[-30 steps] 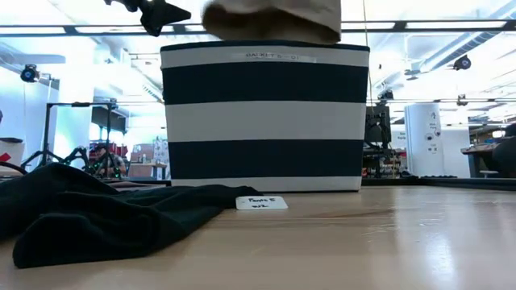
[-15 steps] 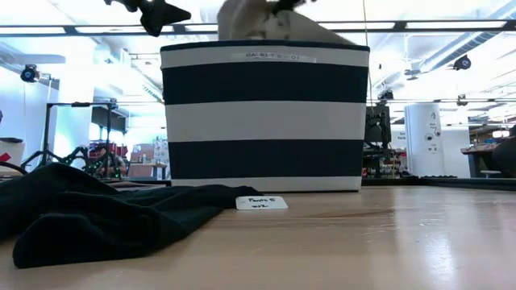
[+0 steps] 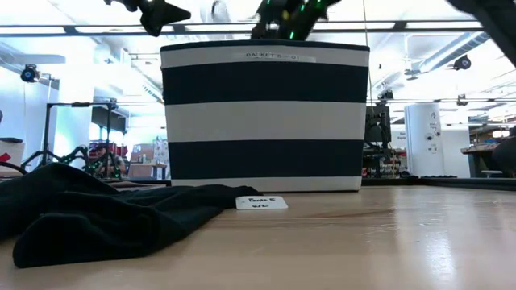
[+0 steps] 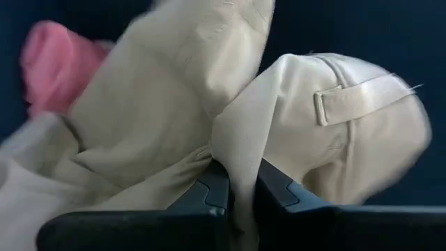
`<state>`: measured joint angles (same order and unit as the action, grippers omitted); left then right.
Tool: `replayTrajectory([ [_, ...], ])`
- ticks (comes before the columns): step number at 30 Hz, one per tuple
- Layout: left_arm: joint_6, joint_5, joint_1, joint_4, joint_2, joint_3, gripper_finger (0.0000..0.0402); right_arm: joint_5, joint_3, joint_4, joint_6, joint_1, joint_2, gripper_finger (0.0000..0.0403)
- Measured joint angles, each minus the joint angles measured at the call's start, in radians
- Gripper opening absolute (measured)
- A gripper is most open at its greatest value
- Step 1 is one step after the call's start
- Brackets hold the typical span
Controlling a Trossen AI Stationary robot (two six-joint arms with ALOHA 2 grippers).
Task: Sort clothes
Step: Put the gray shorts into the blue bin
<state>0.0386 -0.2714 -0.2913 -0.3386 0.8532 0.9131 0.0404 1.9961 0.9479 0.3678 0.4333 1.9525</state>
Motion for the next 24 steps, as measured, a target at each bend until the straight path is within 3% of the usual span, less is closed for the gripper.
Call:
replayTrajectory([
  [7,-0.004,0.0,0.0,-0.004,0.0,0.0,0.0285,0.028,0.0,0.004,0.01,0.05,0.14,0.002],
  [14,-0.004,0.0,0.0,-0.007,0.0,0.0,0.0279,0.02,0.026,0.038,-0.038,0.041,0.168,0.011],
  [24,-0.007,0.0,0.0,-0.008,0.0,0.0,0.0284,0.02,0.2,0.176,-0.07,0.0,0.085,0.0224],
])
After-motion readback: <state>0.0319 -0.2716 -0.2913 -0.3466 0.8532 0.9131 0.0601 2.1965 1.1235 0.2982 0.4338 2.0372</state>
